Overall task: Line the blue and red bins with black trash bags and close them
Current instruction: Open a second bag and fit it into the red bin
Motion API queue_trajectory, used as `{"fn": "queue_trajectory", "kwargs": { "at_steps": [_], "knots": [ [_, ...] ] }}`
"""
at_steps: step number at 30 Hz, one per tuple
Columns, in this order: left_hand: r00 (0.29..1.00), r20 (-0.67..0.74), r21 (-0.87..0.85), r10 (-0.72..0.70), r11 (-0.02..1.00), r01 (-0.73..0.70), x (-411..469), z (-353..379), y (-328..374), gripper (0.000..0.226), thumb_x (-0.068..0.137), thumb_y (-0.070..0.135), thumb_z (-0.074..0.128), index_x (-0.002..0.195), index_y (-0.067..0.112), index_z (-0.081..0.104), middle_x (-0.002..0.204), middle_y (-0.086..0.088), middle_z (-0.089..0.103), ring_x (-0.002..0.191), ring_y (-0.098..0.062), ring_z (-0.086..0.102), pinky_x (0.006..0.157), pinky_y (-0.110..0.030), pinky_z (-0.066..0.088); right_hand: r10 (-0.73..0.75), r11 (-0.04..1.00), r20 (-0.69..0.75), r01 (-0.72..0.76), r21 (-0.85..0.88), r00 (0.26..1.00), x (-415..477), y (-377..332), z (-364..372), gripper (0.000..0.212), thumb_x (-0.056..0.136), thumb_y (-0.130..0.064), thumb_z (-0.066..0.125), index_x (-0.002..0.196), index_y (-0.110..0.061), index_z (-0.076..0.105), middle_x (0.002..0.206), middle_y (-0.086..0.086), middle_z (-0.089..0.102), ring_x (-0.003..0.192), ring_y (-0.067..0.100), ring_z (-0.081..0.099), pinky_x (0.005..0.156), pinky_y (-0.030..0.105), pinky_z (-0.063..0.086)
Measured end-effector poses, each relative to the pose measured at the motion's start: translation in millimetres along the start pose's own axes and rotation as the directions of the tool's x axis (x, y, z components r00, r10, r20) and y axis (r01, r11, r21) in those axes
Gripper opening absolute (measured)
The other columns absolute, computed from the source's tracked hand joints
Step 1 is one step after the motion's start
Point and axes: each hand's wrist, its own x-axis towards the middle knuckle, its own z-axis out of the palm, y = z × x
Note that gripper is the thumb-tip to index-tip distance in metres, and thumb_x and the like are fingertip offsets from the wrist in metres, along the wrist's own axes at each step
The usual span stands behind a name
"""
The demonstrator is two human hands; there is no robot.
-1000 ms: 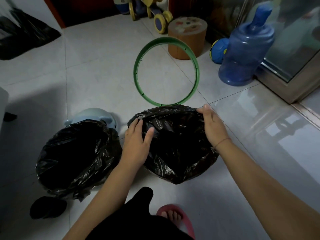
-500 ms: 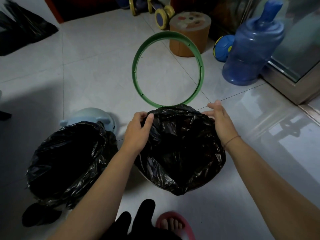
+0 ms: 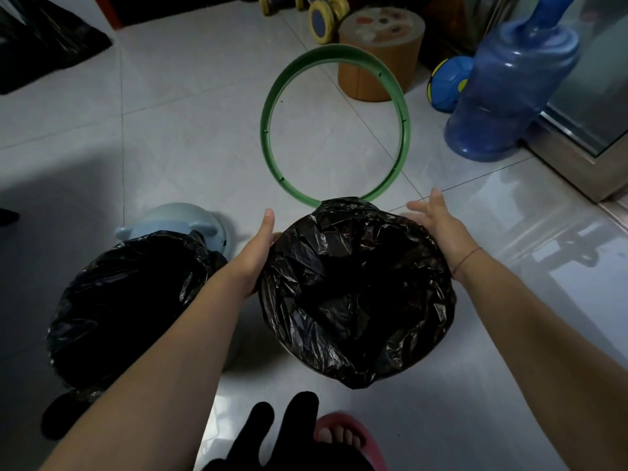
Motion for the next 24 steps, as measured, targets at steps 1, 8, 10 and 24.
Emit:
{"fn": "queue_trajectory", "kwargs": {
  "at_steps": [1, 8, 10, 24],
  "knots": [
    [0.996, -0.061, 0.032, 0.065, 0.998, -0.063, 0, -1, -1, 0.081, 0.086, 0.075, 0.017, 0.130, 0.018, 0.053, 0.125, 0.007, 0.060, 0.105, -0.006, 0.059, 0.090, -0.027, 0.043, -0.054, 0.998, -0.056, 0.054, 0.007, 0.997, 1, -2, -2, 0.071, 0.093, -0.063, 0.013, 0.127, -0.017, 0.053, 0.119, 0.005, 0.064, 0.104, 0.014, 0.060, 0.097, 0.035, 0.044],
    [0.890, 0.024, 0.265, 0.454, 0.856, -0.444, -2, 21, 32, 0.058, 0.083, 0.071, 0.029, 0.114, 0.034, 0.060, 0.122, 0.013, 0.063, 0.118, -0.005, 0.052, 0.098, -0.025, 0.035, -0.182, 0.972, 0.189, 0.206, -0.114, 0.965, 5, -22, 9, 0.070, 0.086, -0.071, 0.006, 0.125, -0.036, 0.052, 0.110, -0.006, 0.072, 0.124, 0.017, 0.052, 0.113, 0.043, 0.024],
    [0.902, 0.066, 0.329, 0.428, 0.844, -0.424, 3, 25, 35, 0.054, 0.085, 0.069, 0.033, 0.116, 0.034, 0.060, 0.121, 0.016, 0.059, 0.114, -0.001, 0.050, 0.089, -0.014, 0.031, -0.135, 0.973, 0.209, 0.170, -0.158, 0.969, 9, -21, 11, 0.072, 0.083, -0.076, 0.007, 0.126, -0.039, 0.052, 0.117, -0.009, 0.069, 0.131, 0.020, 0.044, 0.116, 0.049, 0.018],
    [0.856, -0.344, 0.418, 0.387, 0.879, -0.229, -41, 7, -20, 0.032, 0.083, 0.047, 0.065, 0.106, 0.025, 0.063, 0.090, 0.010, 0.064, 0.080, -0.002, 0.059, 0.062, -0.009, 0.039, -0.270, 0.871, -0.220, 0.140, -0.470, 0.938, -57, 11, 2, 0.056, 0.080, -0.068, 0.043, 0.107, -0.023, 0.060, 0.106, 0.002, 0.056, 0.098, 0.016, 0.055, 0.087, 0.033, 0.047]
  ]
}}
